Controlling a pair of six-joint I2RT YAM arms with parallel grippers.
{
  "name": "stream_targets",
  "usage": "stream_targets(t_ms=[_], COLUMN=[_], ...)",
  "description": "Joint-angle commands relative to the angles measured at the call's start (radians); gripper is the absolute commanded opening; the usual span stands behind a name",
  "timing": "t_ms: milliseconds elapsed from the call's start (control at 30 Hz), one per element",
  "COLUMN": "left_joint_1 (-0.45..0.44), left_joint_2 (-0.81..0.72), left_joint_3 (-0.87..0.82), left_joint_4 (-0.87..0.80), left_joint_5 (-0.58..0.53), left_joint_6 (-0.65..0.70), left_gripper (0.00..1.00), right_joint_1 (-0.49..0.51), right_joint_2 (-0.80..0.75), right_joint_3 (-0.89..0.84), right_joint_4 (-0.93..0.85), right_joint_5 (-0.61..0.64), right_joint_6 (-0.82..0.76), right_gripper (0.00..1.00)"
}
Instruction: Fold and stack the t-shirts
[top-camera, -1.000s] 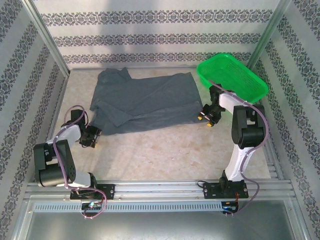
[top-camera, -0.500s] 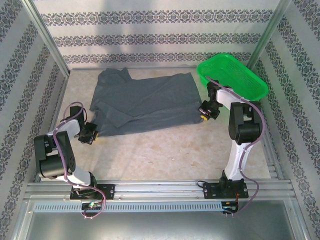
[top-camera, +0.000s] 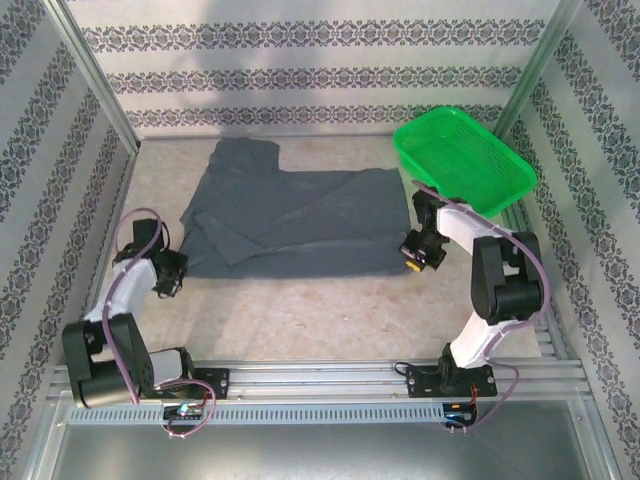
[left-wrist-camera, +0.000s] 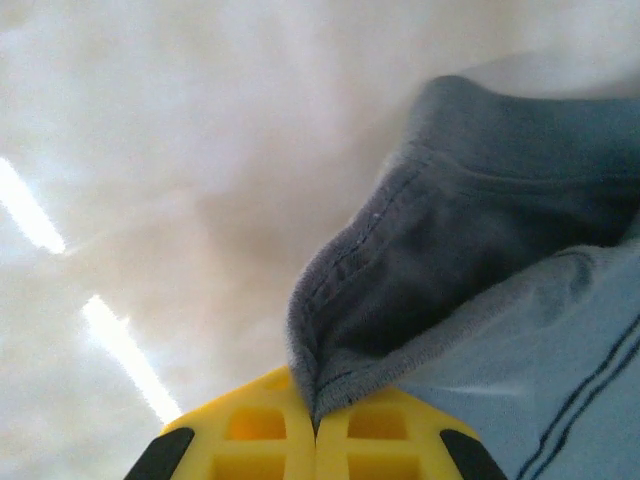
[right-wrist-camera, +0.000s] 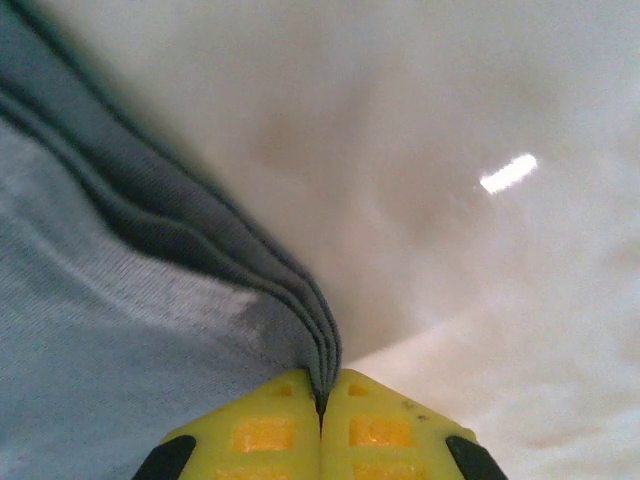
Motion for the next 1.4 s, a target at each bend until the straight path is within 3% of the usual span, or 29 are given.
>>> stream_targets(t_ms=[0, 267, 400, 433, 533, 633, 733, 833, 967, 1067, 1367], left_joint_1=[-0.001, -0.001, -0.002, -0.004, -0.017, -0.030, -0.090, -0.220, -0.442, -0.560, -0.610], left_joint_2=[-0.042, -0.161, -0.205, -0.218, -0.277, -0.310, -0.316, -0.307, -0.270, -0.228, -0.024], left_joint_3=[-0.050, -0.134, -0.145, -0.127, -0.051, 0.025, 0.070, 0.055, -0.022, -0.066, -0.059], left_joint_4=[-0.112, -0.203, -0.218, -0.236, -0.302, -0.358, -0.363, -0.281, -0.128, -0.006, 0.131], left_joint_5=[-0.076, -0.086, -0.066, -0.070, -0.108, -0.098, -0.025, 0.070, 0.117, 0.086, 0.090], left_joint_6=[-0.066, -0.188, -0.212, -0.206, -0.199, -0.190, -0.200, -0.253, -0.445, -0.574, -0.623], left_gripper=[0.00, 0.00, 0.00, 0.06, 0.34, 0.41, 0.42, 0.46, 0.47, 0.48, 0.45], right_joint_1=[0.015, -0.023, -0.028, -0.027, -0.024, -0.002, 0.060, 0.148, 0.257, 0.327, 0.377], right_joint_2=[-0.105, -0.287, -0.301, -0.306, -0.359, -0.447, -0.533, -0.547, -0.470, -0.385, -0.292], right_joint_3=[-0.100, -0.308, -0.304, -0.285, -0.239, -0.194, -0.154, -0.147, -0.156, -0.132, -0.110], right_joint_4=[-0.048, -0.052, -0.058, -0.075, -0.132, -0.162, -0.070, 0.135, 0.423, 0.508, 0.553], right_joint_5=[0.059, 0.044, 0.030, 0.041, 0.076, 0.107, 0.070, -0.102, -0.377, -0.448, -0.445], right_joint_6=[0.078, 0.140, 0.122, 0.112, 0.098, 0.088, 0.033, -0.056, -0.072, -0.071, -0.039], right_gripper=[0.00, 0.00, 0.00, 0.03, 0.29, 0.39, 0.44, 0.49, 0.51, 0.51, 0.50])
